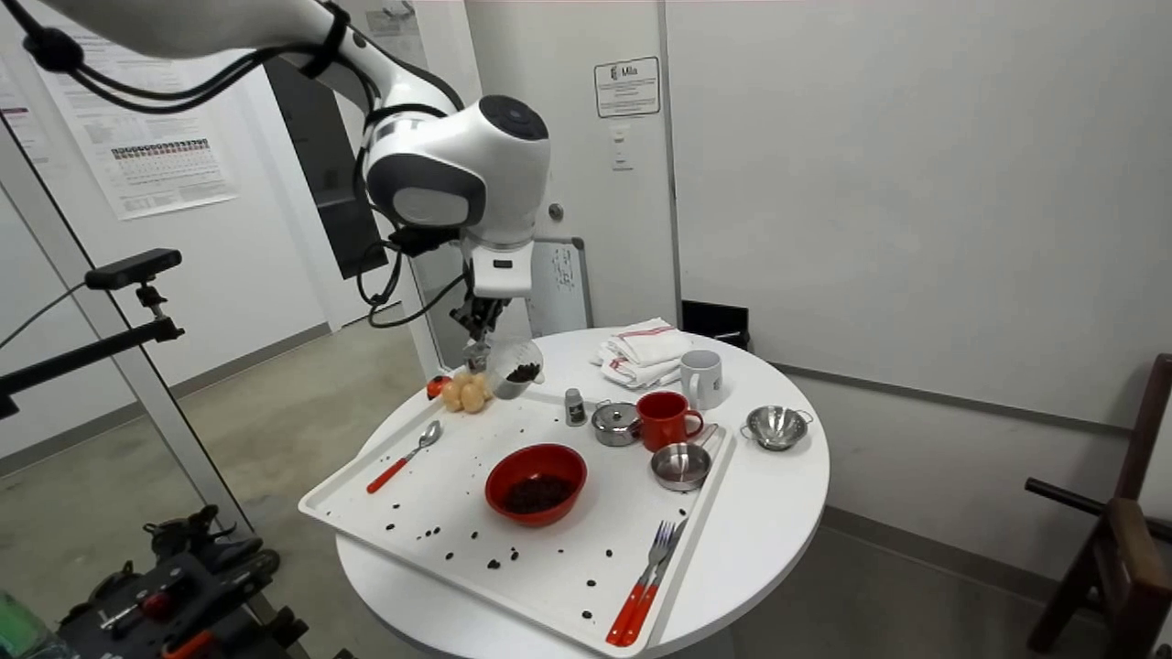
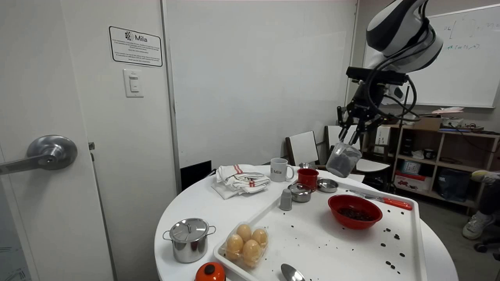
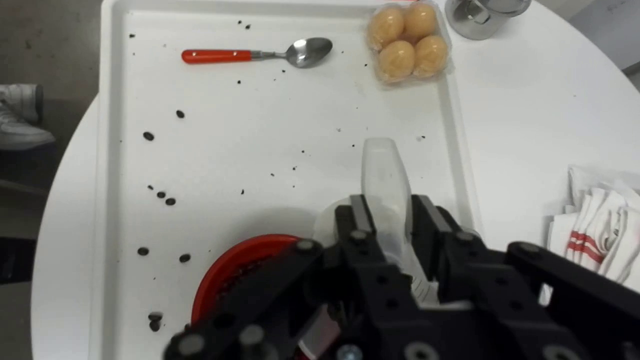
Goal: Pout the contents of the cup into the bowl
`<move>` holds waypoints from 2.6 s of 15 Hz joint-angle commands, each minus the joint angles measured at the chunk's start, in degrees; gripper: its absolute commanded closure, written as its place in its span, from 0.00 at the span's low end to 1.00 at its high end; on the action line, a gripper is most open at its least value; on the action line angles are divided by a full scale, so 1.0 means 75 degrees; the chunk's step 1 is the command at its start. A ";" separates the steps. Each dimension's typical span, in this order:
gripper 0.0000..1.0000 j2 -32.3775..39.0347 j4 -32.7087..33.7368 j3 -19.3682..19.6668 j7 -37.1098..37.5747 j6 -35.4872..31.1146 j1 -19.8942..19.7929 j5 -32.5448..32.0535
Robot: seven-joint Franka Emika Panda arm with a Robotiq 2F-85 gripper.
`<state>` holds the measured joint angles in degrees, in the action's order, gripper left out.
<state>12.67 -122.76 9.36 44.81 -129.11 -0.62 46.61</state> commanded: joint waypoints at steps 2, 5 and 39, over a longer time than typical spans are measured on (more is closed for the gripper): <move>0.89 -0.0365 -0.0603 -0.0342 0.0697 -0.0876 0.0321 -0.1491; 0.89 -0.0432 -0.0904 -0.0641 0.0998 -0.1256 0.0511 -0.2191; 0.84 0.1654 -0.1701 -0.0372 0.4083 -0.4620 0.3102 -0.4789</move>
<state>24.54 -136.92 5.06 71.79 -166.39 21.36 13.28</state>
